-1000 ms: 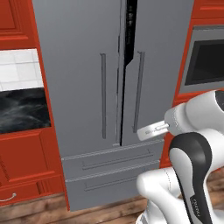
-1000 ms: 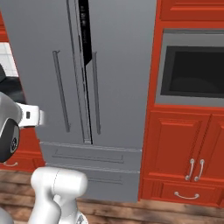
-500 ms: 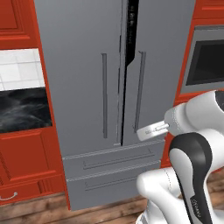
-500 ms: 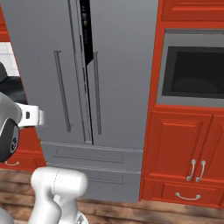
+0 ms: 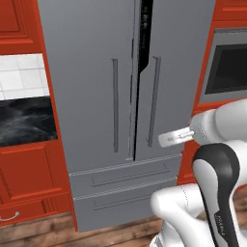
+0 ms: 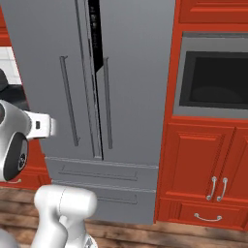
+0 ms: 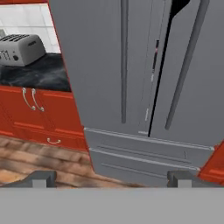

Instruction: Move the hot dog bun to the plate on the dining table and place the condiment next to that plate. Then navigate to the fridge and take the sausage and place it on the plate as well.

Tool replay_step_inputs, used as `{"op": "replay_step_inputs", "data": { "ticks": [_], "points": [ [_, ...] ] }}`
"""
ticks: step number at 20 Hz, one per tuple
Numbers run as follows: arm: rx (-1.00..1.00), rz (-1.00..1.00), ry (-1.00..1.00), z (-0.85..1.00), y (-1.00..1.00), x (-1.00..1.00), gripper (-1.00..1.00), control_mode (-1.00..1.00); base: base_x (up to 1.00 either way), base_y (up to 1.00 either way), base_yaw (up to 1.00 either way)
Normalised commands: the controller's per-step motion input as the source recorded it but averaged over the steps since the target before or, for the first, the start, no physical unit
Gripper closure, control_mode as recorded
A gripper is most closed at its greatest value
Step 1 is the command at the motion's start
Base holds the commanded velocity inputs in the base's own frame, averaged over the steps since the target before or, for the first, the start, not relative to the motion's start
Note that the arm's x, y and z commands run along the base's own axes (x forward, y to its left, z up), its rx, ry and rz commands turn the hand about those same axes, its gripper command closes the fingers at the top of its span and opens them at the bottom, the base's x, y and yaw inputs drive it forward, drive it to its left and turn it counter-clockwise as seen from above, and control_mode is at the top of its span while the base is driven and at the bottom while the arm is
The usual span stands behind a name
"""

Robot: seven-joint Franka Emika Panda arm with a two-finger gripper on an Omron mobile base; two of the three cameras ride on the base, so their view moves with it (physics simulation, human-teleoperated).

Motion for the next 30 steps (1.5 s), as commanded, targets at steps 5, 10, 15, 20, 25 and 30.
{"op": "replay_step_inputs", "data": {
  "ticks": [5, 10, 15, 20, 25, 30],
  "points": [
    [0.04, -0.14, 0.01, 0.20, -0.43, 0.48, -1.00, -1.00, 0.00, 0.00, 0.00],
    [0.00, -0.24, 0.07, 0.08, -0.10, 0.72, -1.00, -1.00, 0.00, 0.00, 0.00],
    [0.02, -0.14, 0.01, 0.03, -0.21, 0.75, -1.00, -1.00, 0.00, 0.00, 0.00],
    [0.08, -0.01, 0.00, 0.00, -0.53, 0.70, -1.00, -1.00, 0.00, 0.00, 0.00],
    [0.07, 0.01, 0.01, -0.01, -0.18, 0.80, -1.00, -1.00, 0.00, 0.00, 0.00],
    [0.00, 0.07, -0.05, -0.03, 0.00, 0.47, -1.00, -1.00, 0.00, 0.00, 0.00]
  ]
}}
